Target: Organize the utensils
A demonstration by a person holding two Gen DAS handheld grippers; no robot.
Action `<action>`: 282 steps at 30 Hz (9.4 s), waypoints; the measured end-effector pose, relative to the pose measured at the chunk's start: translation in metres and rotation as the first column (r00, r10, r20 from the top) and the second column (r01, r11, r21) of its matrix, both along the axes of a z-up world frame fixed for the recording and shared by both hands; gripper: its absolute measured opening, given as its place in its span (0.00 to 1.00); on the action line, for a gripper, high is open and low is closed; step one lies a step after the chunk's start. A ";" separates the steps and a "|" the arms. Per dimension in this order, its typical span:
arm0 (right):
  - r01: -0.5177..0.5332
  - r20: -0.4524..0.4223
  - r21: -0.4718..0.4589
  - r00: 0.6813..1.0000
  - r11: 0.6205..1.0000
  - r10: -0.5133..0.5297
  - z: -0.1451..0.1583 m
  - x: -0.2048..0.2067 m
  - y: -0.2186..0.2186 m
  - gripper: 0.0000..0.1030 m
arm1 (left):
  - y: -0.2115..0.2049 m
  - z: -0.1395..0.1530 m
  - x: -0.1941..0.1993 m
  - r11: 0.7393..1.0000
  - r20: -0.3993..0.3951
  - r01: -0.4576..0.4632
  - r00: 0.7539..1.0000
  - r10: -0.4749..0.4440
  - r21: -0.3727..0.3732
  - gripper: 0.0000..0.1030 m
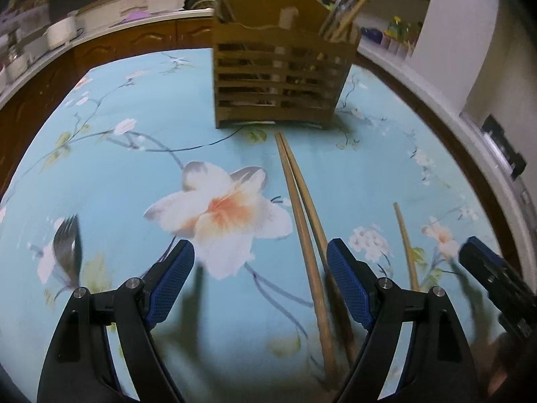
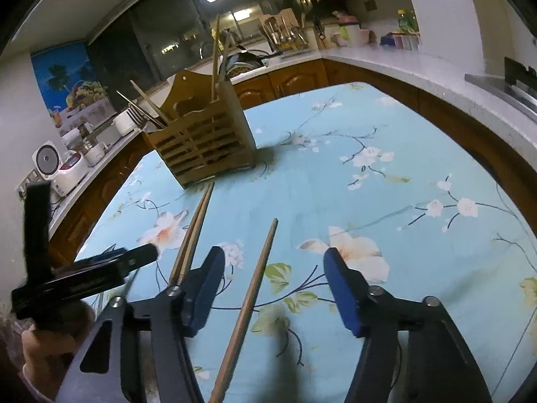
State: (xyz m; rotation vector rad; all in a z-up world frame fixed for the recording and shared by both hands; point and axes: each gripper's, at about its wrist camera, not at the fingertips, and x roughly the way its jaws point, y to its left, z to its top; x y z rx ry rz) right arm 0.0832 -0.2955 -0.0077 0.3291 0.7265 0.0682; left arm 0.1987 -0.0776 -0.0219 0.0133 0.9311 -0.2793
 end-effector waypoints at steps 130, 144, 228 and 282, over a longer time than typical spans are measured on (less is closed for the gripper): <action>0.006 0.555 0.014 0.832 1.000 -0.013 0.250 0.160 0.007 0.05 | 0.057 0.268 0.098 0.965 0.563 -0.032 0.807 0.177 -0.259 0.05; -0.002 0.483 -0.016 0.876 1.000 0.010 0.177 0.189 0.024 0.05 | 0.044 0.181 0.133 0.960 0.474 -0.112 0.851 0.227 -0.258 0.05; -0.012 0.478 -0.152 0.874 0.988 0.084 0.063 -0.090 0.038 1.00 | 0.088 0.061 -0.173 0.953 0.554 -0.277 0.778 0.297 -0.122 1.00; -0.024 0.468 -0.208 0.876 0.978 0.121 0.035 -0.108 0.045 1.00 | 0.071 0.041 -0.199 0.959 0.605 -0.284 0.767 0.214 0.019 1.00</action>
